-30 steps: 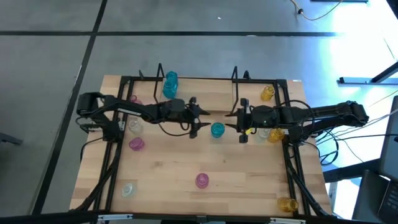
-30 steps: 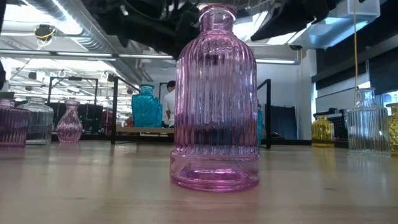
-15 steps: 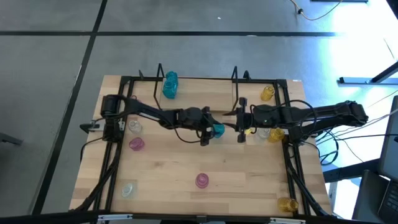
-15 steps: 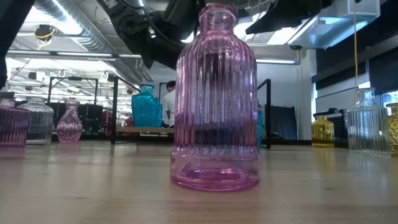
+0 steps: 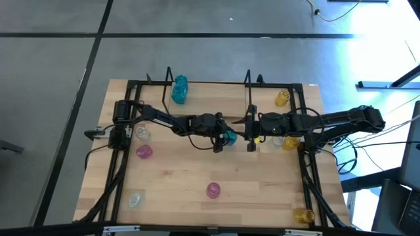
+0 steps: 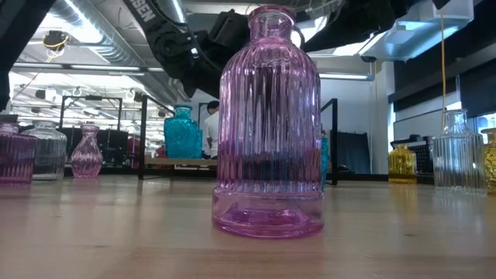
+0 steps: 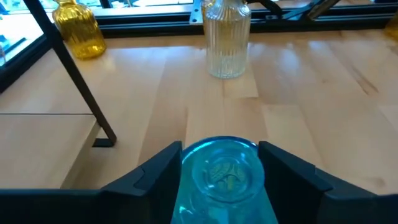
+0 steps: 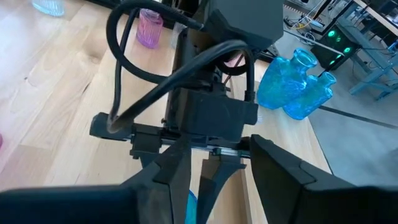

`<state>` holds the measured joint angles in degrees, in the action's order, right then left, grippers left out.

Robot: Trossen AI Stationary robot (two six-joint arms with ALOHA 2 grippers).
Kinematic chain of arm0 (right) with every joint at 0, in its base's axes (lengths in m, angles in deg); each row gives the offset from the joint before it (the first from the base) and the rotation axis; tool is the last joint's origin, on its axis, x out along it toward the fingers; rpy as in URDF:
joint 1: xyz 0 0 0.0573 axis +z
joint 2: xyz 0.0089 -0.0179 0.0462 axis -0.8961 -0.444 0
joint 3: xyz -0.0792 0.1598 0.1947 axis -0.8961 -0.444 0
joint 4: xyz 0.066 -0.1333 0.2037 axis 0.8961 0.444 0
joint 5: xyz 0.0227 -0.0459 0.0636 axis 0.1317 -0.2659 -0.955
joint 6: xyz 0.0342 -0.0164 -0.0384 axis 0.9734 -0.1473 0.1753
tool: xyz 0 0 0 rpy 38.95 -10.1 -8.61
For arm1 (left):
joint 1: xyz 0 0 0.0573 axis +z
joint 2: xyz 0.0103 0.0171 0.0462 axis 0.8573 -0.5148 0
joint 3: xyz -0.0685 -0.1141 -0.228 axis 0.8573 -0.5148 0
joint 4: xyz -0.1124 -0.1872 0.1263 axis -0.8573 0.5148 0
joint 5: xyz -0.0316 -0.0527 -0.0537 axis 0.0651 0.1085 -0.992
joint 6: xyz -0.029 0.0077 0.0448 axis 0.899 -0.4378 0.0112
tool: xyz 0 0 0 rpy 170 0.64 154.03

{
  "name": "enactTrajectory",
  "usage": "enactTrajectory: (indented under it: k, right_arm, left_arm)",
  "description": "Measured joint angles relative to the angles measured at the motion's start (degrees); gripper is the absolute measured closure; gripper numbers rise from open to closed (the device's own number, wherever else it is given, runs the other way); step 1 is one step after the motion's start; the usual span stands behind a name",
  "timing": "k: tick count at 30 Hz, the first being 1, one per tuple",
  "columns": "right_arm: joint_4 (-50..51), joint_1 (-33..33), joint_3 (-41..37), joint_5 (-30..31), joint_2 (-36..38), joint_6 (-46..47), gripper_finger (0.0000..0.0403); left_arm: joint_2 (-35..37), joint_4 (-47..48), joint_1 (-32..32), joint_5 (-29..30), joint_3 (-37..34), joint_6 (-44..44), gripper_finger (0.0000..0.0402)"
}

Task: Sort vases onto shelf
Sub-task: Put the blue vase on the shelf aligned with the other blue vases

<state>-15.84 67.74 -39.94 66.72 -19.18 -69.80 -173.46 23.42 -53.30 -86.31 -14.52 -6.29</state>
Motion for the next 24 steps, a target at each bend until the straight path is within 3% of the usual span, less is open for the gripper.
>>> enactTrajectory:
  k: [7, 18, 24]
  right_arm:
    - [0.0, 0.0, 0.0, 0.0, 0.0, 0.0, 0.0255]
    - [0.0, 0.0, 0.0, 0.1, 0.0, -0.1, 0.0255]
    - [0.5, 0.0, 0.0, 0.5, 0.0, -0.1, 0.0255]
  left_arm:
    - [0.1, 1.5, 0.0, 0.0, 0.1, -0.2, 0.0256]
    - [1.4, 4.4, 0.0, 0.0, 0.0, -1.5, 0.0257]
    - [5.8, 10.5, 0.0, 1.9, -0.1, -1.6, 0.0257]
